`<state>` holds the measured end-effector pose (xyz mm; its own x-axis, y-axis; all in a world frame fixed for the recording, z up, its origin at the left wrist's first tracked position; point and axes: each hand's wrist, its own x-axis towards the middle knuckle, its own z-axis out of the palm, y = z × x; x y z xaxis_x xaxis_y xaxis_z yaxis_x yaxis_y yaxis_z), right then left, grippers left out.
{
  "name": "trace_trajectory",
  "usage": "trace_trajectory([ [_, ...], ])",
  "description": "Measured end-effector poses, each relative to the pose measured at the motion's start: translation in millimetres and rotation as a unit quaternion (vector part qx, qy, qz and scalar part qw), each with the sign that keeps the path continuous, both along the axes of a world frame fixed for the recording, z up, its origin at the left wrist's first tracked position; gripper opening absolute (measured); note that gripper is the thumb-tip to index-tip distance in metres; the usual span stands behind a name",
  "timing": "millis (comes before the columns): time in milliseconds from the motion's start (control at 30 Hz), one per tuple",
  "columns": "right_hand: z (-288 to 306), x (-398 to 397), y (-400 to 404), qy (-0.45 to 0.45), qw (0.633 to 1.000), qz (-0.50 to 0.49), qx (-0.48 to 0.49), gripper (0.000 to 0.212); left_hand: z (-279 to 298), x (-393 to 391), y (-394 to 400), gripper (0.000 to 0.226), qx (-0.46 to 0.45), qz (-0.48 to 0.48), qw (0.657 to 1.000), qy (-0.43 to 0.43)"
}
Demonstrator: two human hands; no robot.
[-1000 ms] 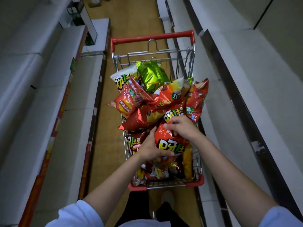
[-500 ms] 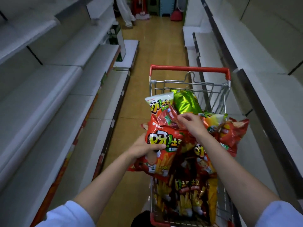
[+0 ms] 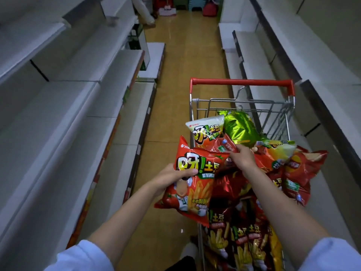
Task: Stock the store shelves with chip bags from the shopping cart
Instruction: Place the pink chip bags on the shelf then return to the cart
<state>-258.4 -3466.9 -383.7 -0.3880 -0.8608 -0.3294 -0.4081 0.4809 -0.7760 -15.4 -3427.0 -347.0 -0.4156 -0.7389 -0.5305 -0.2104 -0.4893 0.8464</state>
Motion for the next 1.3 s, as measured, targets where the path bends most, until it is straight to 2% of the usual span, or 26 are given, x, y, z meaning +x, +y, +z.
trace_trajectory([
  [67,4,-7,5,-0.063,0.996,-0.047,-0.031,0.011,0,-8,-6,0.04,0.0,-0.01,1.0,0.021],
  [200,25,-33,32,-0.199,0.966,-0.144,-0.081,0.011,2,-44,-16,0.05,0.018,-0.049,0.995,0.082],
  [233,29,-41,41,-0.228,0.955,-0.168,-0.092,0.012,5,-56,-17,0.061,0.017,-0.059,0.994,0.09],
  [333,39,-61,74,-0.284,0.931,-0.203,-0.105,0.015,12,-93,-20,0.114,0.033,-0.051,0.992,0.109],
  [367,43,-69,90,-0.294,0.925,-0.215,-0.11,0.018,15,-109,-18,0.114,0.048,-0.054,0.99,0.119],
  [433,47,-78,116,-0.309,0.915,-0.231,-0.118,0.023,21,-132,-12,0.074,0.064,-0.057,0.986,0.145],
  [467,50,-84,132,-0.315,0.908,-0.246,-0.128,0.029,23,-146,-7,0.063,0.075,-0.071,0.983,0.155],
  [500,52,-88,148,-0.322,0.899,-0.26,-0.142,0.036,25,-157,-1,0.064,0.081,-0.089,0.98,0.161],
  [533,53,-94,166,-0.322,0.892,-0.278,-0.156,0.042,30,-169,9,0.059,0.084,-0.112,0.976,0.164],
  [633,59,-103,222,-0.311,0.881,-0.31,-0.177,0.042,40,-198,40,0.014,0.075,-0.168,0.967,0.175],
  [700,65,-107,259,-0.309,0.878,-0.321,-0.177,0.032,44,-213,59,0.008,0.058,-0.209,0.964,0.153],
  [733,68,-111,280,-0.306,0.877,-0.327,-0.173,0.027,46,-220,71,0.01,0.048,-0.236,0.959,0.15],
  [867,84,-121,366,-0.237,0.903,-0.337,-0.123,0.048,50,-241,118,0.075,0.027,-0.366,0.922,0.122],
  [933,90,-118,409,-0.202,0.919,-0.328,-0.078,0.055,53,-247,154,0.095,0.023,-0.431,0.894,0.12],
  [1067,93,-102,475,-0.168,0.928,-0.325,-0.074,0.02,61,-251,223,0.101,0.032,-0.505,0.854,0.116],
  [1200,96,-81,535,-0.143,0.926,-0.339,-0.088,0.03,72,-243,286,0.102,0.03,-0.548,0.828,0.114],
  [1300,105,-65,580,-0.105,0.908,-0.393,-0.102,0.034,85,-235,327,0.1,0.024,-0.552,0.825,0.119],
])
